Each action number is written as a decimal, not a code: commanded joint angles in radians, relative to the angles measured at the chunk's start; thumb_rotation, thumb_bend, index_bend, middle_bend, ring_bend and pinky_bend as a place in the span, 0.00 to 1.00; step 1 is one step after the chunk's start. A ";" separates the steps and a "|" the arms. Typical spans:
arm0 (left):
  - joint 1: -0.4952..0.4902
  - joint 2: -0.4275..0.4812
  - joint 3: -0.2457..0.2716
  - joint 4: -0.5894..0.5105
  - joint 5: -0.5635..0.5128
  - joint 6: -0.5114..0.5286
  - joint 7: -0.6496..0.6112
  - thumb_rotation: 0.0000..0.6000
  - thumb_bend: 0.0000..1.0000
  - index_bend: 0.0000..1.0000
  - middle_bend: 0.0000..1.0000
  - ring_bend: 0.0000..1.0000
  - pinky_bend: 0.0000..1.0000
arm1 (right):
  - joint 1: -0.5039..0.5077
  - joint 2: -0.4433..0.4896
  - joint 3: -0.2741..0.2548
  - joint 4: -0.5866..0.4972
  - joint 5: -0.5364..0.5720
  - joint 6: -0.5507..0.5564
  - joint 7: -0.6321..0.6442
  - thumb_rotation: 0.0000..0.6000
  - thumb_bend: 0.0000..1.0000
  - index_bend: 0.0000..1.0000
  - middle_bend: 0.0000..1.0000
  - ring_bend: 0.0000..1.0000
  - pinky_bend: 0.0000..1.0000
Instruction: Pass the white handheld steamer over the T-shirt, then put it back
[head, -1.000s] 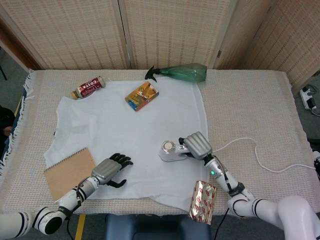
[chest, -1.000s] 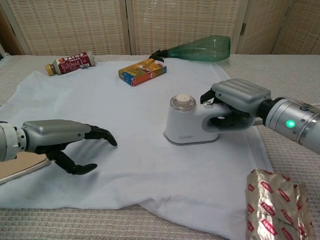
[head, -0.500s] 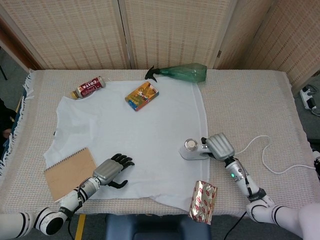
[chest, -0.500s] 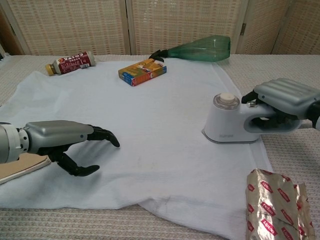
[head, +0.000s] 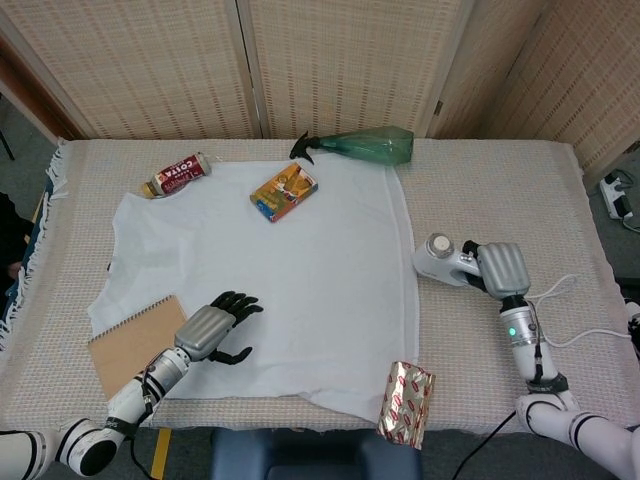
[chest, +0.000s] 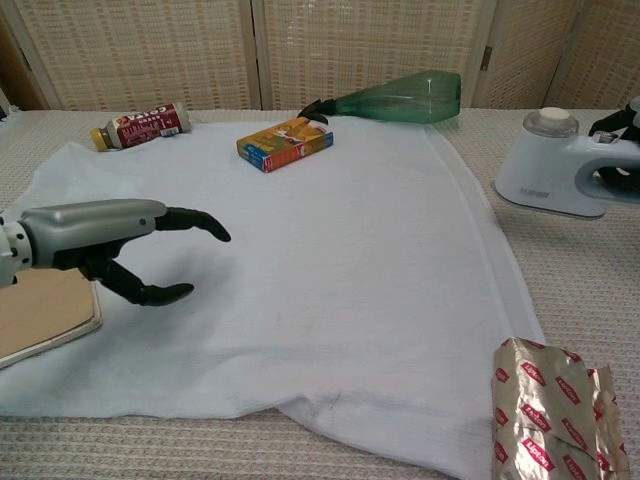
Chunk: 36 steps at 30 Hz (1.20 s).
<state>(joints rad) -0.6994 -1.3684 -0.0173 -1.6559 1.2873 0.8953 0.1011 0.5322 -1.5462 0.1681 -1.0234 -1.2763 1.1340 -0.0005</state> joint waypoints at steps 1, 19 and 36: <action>0.041 0.022 -0.009 -0.008 0.035 0.061 -0.055 0.62 0.42 0.17 0.11 0.01 0.00 | 0.003 -0.007 0.035 0.051 0.056 -0.052 0.003 1.00 0.73 0.62 0.84 0.70 0.99; 0.149 0.068 -0.025 0.030 0.029 0.184 -0.134 0.62 0.31 0.16 0.10 0.01 0.00 | -0.028 0.038 0.049 0.013 0.112 -0.181 0.074 1.00 0.00 0.00 0.00 0.00 0.12; 0.315 0.093 -0.075 0.088 -0.097 0.429 -0.017 1.00 0.30 0.12 0.08 0.03 0.01 | -0.304 0.337 -0.069 -0.436 -0.165 0.304 0.105 1.00 0.09 0.00 0.24 0.15 0.33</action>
<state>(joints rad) -0.4225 -1.2710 -0.0852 -1.5928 1.1944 1.2703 0.0654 0.2729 -1.2471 0.1249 -1.4139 -1.4152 1.3923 0.1302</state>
